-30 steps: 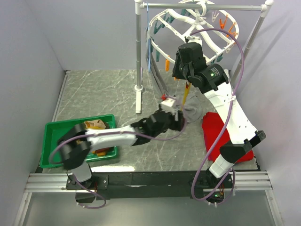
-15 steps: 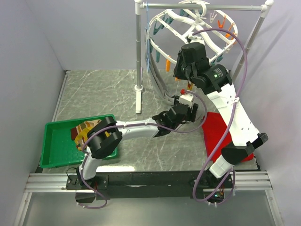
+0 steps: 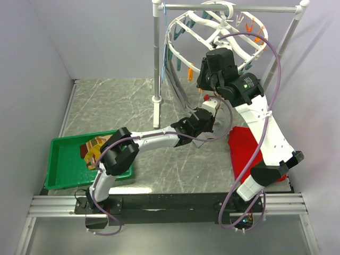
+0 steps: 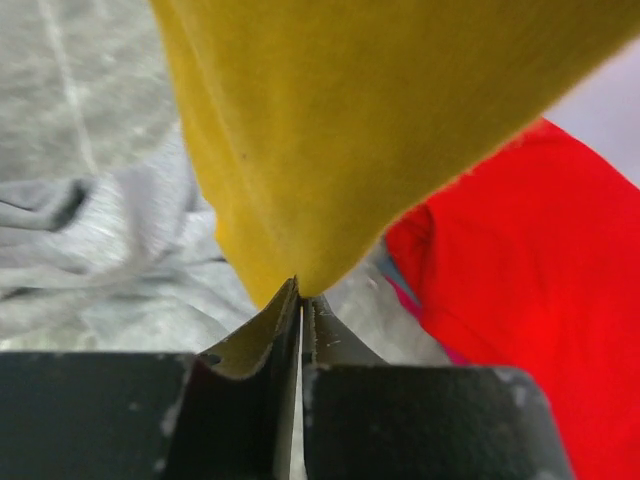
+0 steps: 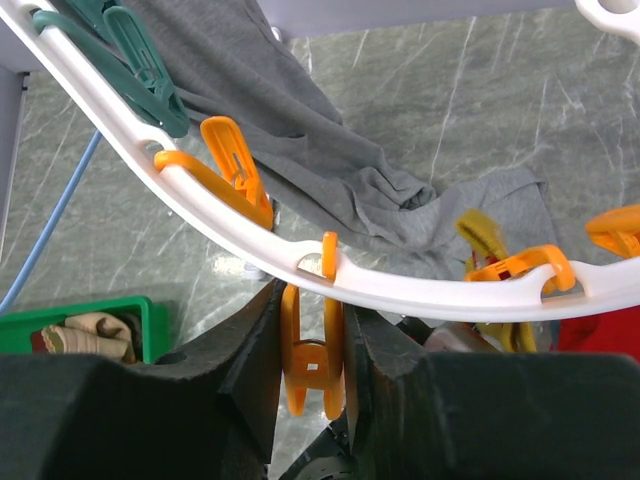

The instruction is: Remove the socks clipped to the hanger

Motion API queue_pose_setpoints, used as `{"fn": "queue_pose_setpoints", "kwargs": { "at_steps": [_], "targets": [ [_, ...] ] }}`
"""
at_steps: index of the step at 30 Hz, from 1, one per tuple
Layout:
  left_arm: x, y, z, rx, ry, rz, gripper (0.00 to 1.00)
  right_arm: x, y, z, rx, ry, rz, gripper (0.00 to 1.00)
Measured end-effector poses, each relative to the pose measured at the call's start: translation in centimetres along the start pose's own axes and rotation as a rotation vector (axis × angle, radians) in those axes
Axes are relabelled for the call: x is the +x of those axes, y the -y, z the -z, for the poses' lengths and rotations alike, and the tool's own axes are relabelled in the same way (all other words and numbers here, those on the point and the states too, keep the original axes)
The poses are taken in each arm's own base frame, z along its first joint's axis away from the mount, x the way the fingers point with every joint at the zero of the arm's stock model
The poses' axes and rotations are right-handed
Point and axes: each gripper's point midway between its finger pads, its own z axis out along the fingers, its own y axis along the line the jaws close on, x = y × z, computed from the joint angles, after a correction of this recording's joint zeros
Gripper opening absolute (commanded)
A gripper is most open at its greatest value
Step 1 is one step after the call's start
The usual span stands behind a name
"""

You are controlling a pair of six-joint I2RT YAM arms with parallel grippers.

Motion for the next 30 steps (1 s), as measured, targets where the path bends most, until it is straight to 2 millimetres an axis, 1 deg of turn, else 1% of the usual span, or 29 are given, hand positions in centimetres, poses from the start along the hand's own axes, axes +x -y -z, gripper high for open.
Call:
{"fn": "queue_pose_setpoints", "kwargs": {
  "at_steps": [1, 2, 5, 7, 8, 9, 11, 12, 16, 18, 21, 24, 30],
  "targets": [
    [0.1, 0.2, 0.1, 0.012, -0.009, 0.005, 0.04, 0.0, 0.0, 0.1, -0.003, -0.002, 0.001, 0.36],
    [0.3, 0.6, 0.2, 0.027, -0.019, 0.013, 0.01, 0.0, -0.1, 0.2, -0.006, -0.004, 0.001, 0.37],
    [0.2, 1.4, 1.3, 0.063, -0.045, 0.024, 0.01, 0.1, -0.2, 0.3, -0.018, -0.011, 0.005, 0.50],
    [-0.4, 2.0, 2.5, 0.084, -0.051, 0.035, 0.01, 0.2, -0.3, 0.4, -0.025, -0.018, 0.012, 0.56],
    [-0.8, 2.3, 3.0, 0.091, -0.051, 0.039, 0.01, 0.4, -0.3, 0.4, -0.028, -0.024, 0.014, 0.62],
    [-1.3, 2.5, 3.6, 0.096, -0.051, 0.042, 0.01, 0.5, -0.3, 0.6, -0.031, -0.033, 0.022, 0.63],
    [-2.3, 3.2, 4.9, 0.111, -0.044, 0.055, 0.01, 0.8, -0.2, 0.8, -0.035, -0.049, 0.035, 0.73],
    [-2.7, 3.6, 5.5, 0.122, -0.041, 0.062, 0.01, 0.9, -0.2, 1.0, -0.036, -0.054, 0.040, 0.77],
    [-4.0, 4.7, 7.3, 0.165, -0.037, 0.096, 0.01, 1.0, -0.1, 1.4, -0.040, -0.064, 0.049, 0.80],
    [-3.9, 5.1, 7.7, 0.178, -0.050, 0.106, 0.01, 1.0, -0.1, 1.6, -0.046, -0.068, 0.052, 0.80],
    [-3.2, 5.4, 8.0, 0.188, -0.081, 0.113, 0.01, 1.0, -0.1, 2.2, -0.060, -0.072, 0.055, 0.80],
    [-2.6, 5.4, 8.2, 0.191, -0.110, 0.123, 0.01, 0.7, -0.1, 3.6, -0.089, -0.065, 0.052, 0.81],
    [-1.5, 5.6, 9.1, 0.215, -0.158, 0.146, 0.01, -0.7, 0.0, 8.0, -0.173, -0.001, 0.029, 0.82]
  ]
}}
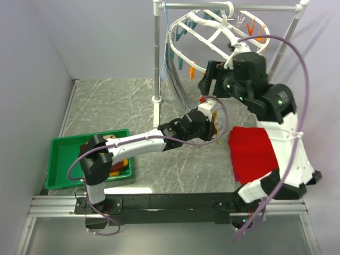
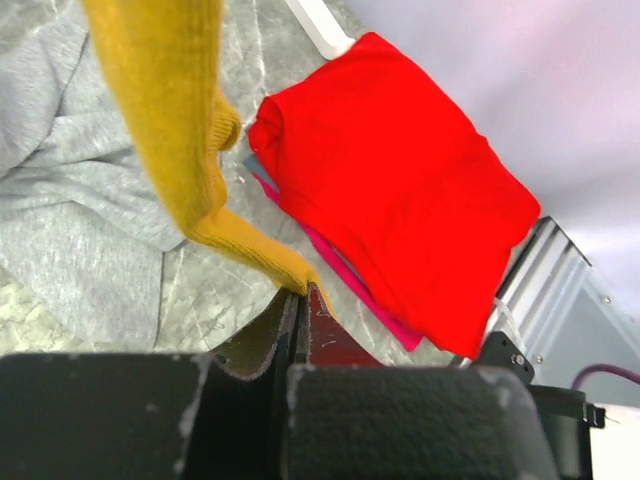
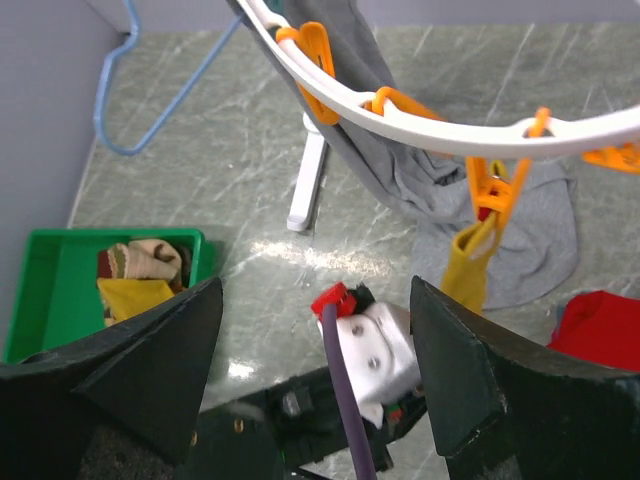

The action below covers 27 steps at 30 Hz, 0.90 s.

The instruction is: Remove the socks clipped to the hanger

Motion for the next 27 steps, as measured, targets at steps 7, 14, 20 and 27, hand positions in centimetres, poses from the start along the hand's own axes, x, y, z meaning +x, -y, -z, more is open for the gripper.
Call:
{"fn": "queue_pose_setpoints", "kwargs": {
  "at_steps": [7, 14, 20, 27],
  "targets": [
    [0.3, 0.4, 0.9, 0.024, -0.013, 0.024, 0.01, -1.3, 1.5, 3.1, 0.033, 0.080, 0.004, 0.80],
    [0.0, 0.9, 1.3, 0.039, -0.010, 0.031, 0.01, -0.7, 5.4, 1.4, 0.199, 0.063, 0.004, 0.75],
    [0.2, 1.4, 1.4, 0.053, -0.018, 0.043, 0.01, 0.4, 7.1, -0.7, 0.250, 0.019, -0.006, 0.71],
    [0.7, 2.4, 1.6, 0.079, -0.033, 0.057, 0.01, 0.8, 7.1, -3.1, 0.256, 0.018, -0.009, 0.64]
  ]
}}
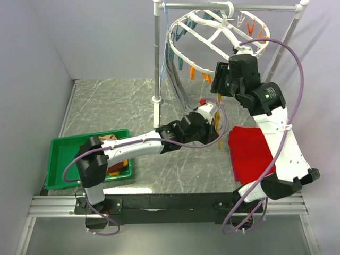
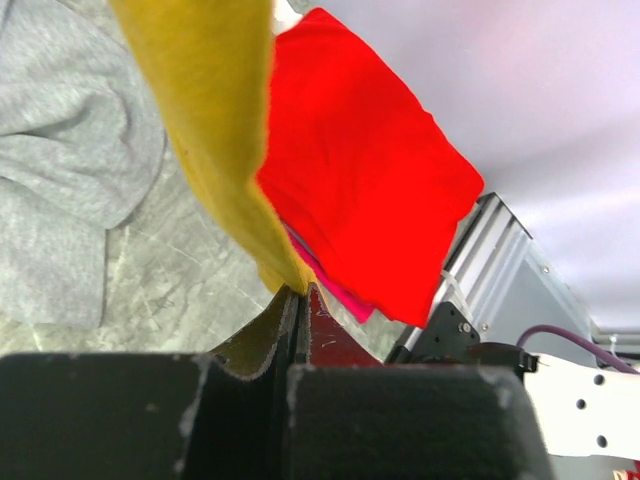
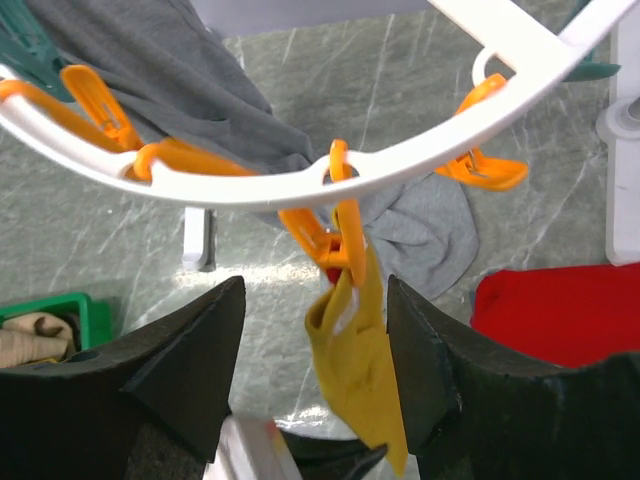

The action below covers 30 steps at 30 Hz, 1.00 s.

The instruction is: Remove the socks clipped to the hanger

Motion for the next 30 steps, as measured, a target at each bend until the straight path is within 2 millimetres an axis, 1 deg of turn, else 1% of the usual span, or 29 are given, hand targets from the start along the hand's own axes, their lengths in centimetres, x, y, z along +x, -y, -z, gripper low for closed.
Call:
{"fn": "queue_pose_setpoints", "kwargs": {
  "at_steps": [5, 9, 10, 18, 21, 22, 26, 28, 30],
  "targets": [
    [0.3, 0.5, 0.0, 0.015, -0.009, 0.008, 0.01, 0.1, -0.1, -1.9, 0.032, -0.002, 0.006, 0.57],
    [0.3, 0.6, 0.1, 0.017, -0.010, 0.010, 0.01, 0.3, 0.1, -3.0, 0.067, -0.011, 0.014, 0.54],
    [0.3, 0.6, 0.1, 0.018, -0.011, 0.010, 0.01, 0.3, 0.1, -3.2, 0.074, -0.012, 0.015, 0.51],
    [0.4, 0.9, 0.1, 0.023, -0.012, 0.008, 0.01, -0.2, 0.7, -3.3, 0.109, 0.012, 0.012, 0.41],
    [0.4, 0.9, 0.1, 0.023, -0.012, 0.008, 0.01, -0.3, 0.7, -3.3, 0.111, 0.019, 0.009, 0.29],
    [0.4, 0.9, 0.1, 0.023, -0.012, 0.008, 0.01, -0.3, 0.7, -3.3, 0.112, 0.019, 0.011, 0.21],
    [0.2, 1.0, 0.3, 0.025, -0.009, 0.009, 0.01, -0.4, 0.6, -3.3, 0.110, 0.022, 0.004, 0.09],
    [0.0, 1.2, 0.5, 0.028, -0.004, 0.009, 0.01, -0.4, 0.6, -3.3, 0.108, 0.023, 0.001, 0.00],
    [-0.4, 1.4, 0.8, 0.033, 0.003, 0.012, 0.01, -0.5, 0.6, -3.4, 0.105, 0.024, -0.001, 0.00]
  ]
}}
